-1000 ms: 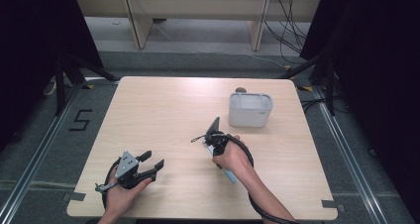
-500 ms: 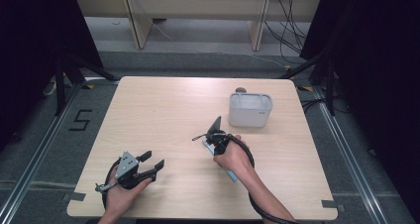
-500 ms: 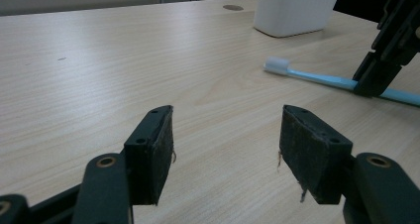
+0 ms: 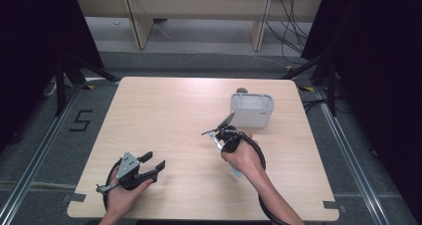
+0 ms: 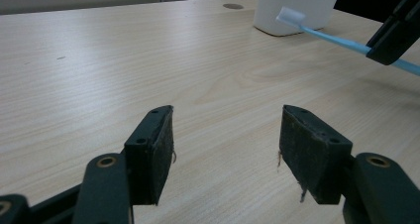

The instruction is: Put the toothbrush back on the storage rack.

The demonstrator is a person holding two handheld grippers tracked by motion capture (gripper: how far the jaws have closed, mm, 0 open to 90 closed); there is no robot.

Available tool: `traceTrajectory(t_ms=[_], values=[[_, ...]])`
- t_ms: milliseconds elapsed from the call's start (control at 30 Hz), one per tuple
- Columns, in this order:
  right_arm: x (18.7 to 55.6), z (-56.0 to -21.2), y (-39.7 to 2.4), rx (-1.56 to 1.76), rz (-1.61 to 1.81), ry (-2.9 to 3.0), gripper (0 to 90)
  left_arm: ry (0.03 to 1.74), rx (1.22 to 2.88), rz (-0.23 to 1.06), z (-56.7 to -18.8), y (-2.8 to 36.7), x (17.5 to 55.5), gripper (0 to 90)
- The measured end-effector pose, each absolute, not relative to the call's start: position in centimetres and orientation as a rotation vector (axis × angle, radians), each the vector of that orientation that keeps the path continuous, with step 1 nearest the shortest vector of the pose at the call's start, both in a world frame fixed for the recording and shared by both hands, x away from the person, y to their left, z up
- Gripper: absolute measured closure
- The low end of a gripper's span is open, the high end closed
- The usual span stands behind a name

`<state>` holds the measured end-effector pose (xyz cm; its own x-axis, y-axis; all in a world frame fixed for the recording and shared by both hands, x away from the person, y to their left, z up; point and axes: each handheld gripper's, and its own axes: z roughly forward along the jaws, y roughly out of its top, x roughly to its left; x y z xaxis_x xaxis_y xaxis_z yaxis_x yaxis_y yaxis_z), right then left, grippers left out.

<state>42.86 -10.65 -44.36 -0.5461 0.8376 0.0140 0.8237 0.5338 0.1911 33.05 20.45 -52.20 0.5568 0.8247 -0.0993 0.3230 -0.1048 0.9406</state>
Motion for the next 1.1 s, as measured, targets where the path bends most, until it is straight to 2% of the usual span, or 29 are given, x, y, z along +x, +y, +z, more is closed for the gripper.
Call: traceTrajectory(t_ms=[1100], values=[[41.5,-43.1,-13.2,1.449,0.602,2.547,79.3,0.967,1.665,0.556,-52.3,20.4,33.1,37.5]])
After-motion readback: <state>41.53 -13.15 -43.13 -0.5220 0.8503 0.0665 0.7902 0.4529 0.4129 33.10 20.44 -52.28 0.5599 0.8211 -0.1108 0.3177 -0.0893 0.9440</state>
